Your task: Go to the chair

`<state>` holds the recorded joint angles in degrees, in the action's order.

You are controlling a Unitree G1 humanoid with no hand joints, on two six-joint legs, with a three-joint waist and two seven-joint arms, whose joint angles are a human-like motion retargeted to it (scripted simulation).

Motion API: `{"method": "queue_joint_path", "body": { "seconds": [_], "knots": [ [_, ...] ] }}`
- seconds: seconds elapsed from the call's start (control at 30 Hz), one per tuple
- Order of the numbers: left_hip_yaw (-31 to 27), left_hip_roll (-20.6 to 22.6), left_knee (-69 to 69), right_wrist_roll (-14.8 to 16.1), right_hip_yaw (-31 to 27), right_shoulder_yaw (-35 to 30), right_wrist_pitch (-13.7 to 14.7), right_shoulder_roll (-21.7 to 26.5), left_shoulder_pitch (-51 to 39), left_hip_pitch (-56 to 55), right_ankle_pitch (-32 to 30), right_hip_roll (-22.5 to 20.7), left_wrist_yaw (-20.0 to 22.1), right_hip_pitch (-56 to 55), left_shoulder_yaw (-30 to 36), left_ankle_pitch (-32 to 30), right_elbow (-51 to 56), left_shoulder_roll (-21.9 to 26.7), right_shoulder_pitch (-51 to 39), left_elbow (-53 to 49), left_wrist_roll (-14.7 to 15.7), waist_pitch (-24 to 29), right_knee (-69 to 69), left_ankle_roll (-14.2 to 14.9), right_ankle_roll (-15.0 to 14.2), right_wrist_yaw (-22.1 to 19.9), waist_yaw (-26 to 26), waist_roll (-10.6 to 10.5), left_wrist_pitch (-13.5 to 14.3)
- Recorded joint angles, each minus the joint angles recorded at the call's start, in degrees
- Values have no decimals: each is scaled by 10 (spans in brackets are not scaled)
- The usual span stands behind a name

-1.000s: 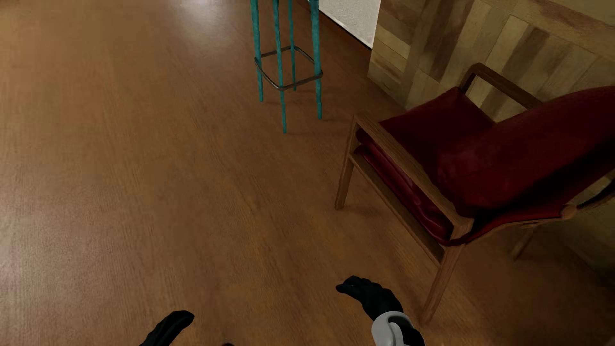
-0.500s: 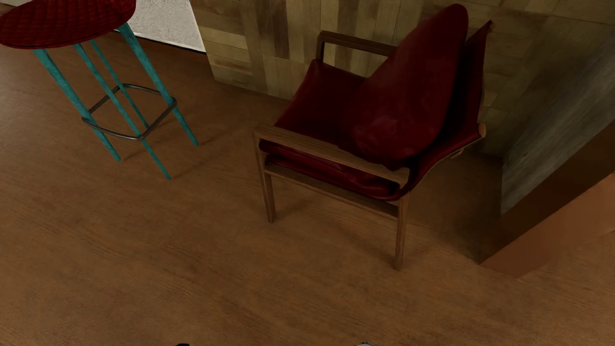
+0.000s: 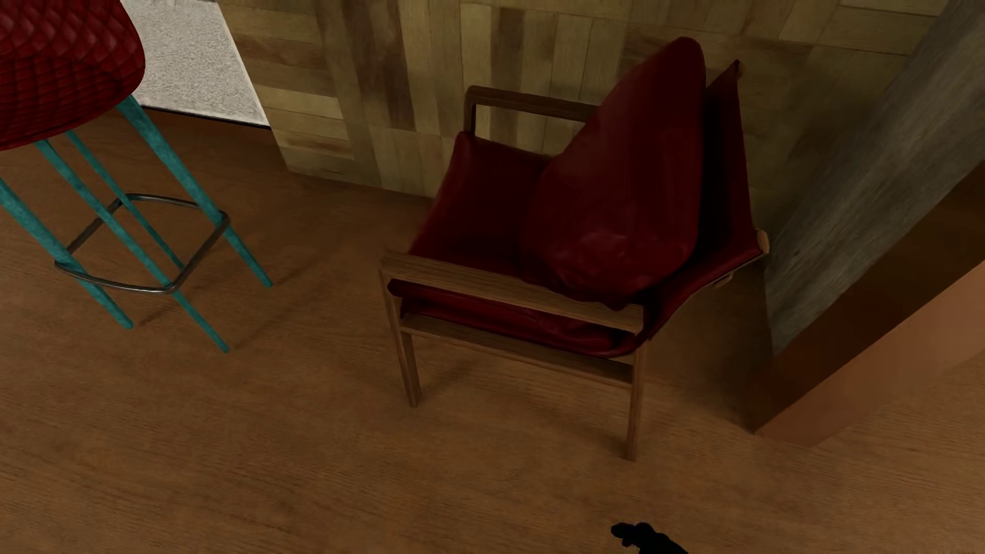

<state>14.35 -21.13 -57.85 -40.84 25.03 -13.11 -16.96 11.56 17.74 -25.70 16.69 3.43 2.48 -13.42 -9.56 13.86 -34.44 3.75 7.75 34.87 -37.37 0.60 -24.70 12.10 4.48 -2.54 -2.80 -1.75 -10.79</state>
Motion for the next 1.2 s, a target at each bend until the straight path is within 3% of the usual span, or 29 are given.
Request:
{"method": "queue_joint_path", "body": {
  "seconds": [0.07,0.13,0.2,0.33,0.47,0.57,0.67,0.7,0.8,0.83,0.9,0.93,1.2],
  "knots": [
    [-13,-20,107,-8,-22,-3,8,1,8,5,2,0,-13,7,-8,9,25,-1,-8,-1,-1,-1,1,-24,-14,-4,-5,-2,0],
    [-113,22,230,-10,-52,-8,14,1,17,24,3,3,-15,12,-23,-3,42,-9,-13,-4,7,-3,1,18,-28,-3,-10,-3,-2],
    [-202,69,308,-14,-77,-13,10,4,18,60,1,16,-12,19,-26,-12,46,-17,-12,-1,6,-5,2,22,-44,3,-7,-3,-5],
    [-134,98,311,-24,-112,-10,-9,6,1,95,-8,61,-23,16,19,37,32,-11,13,10,-24,-4,-18,-29,-82,9,5,-5,-2],
    [-87,150,311,-46,-160,-33,-20,19,-17,113,-27,116,-9,-6,53,57,2,-7,33,-6,-30,1,-41,-63,-109,55,9,7,9],
    [-51,185,319,-48,-196,-43,-23,24,-28,122,-47,149,3,-29,55,64,-11,-12,40,-17,-7,5,-48,-89,-112,74,10,19,4],
    [-15,200,323,-43,-143,-53,-25,23,-32,123,-64,183,8,-47,51,70,-15,-4,39,-9,-3,7,-52,-109,-90,77,6,32,12],
    [-5,202,323,-41,-132,-57,-25,23,-34,122,-54,183,8,-54,52,72,-15,-2,36,-6,-3,7,-63,-114,-82,77,6,35,12],
    [20,199,322,-36,-173,-65,-23,24,-40,124,-4,123,5,-73,54,73,-12,4,26,4,-5,7,-123,-123,-114,74,5,40,11],
    [27,198,324,-34,-173,-66,-22,25,-46,125,7,106,3,-69,60,73,-12,4,21,2,-6,6,-133,-126,-104,72,3,42,2],
    [36,195,338,-30,-100,-68,-18,22,-53,129,7,112,3,-43,64,69,-9,8,15,2,-4,2,-102,-129,-67,65,-1,46,-8],
    [36,194,342,-29,-91,-70,-16,20,-57,130,3,106,4,-30,63,67,-8,8,13,4,-2,1,-77,-130,-60,61,1,47,-12],
    [43,178,363,-22,-93,-83,-20,24,-68,130,-33,75,4,-4,49,57,-10,-12,-3,27,6,-6,9,-135,-81,55,3,38,-25]
  ]
}}
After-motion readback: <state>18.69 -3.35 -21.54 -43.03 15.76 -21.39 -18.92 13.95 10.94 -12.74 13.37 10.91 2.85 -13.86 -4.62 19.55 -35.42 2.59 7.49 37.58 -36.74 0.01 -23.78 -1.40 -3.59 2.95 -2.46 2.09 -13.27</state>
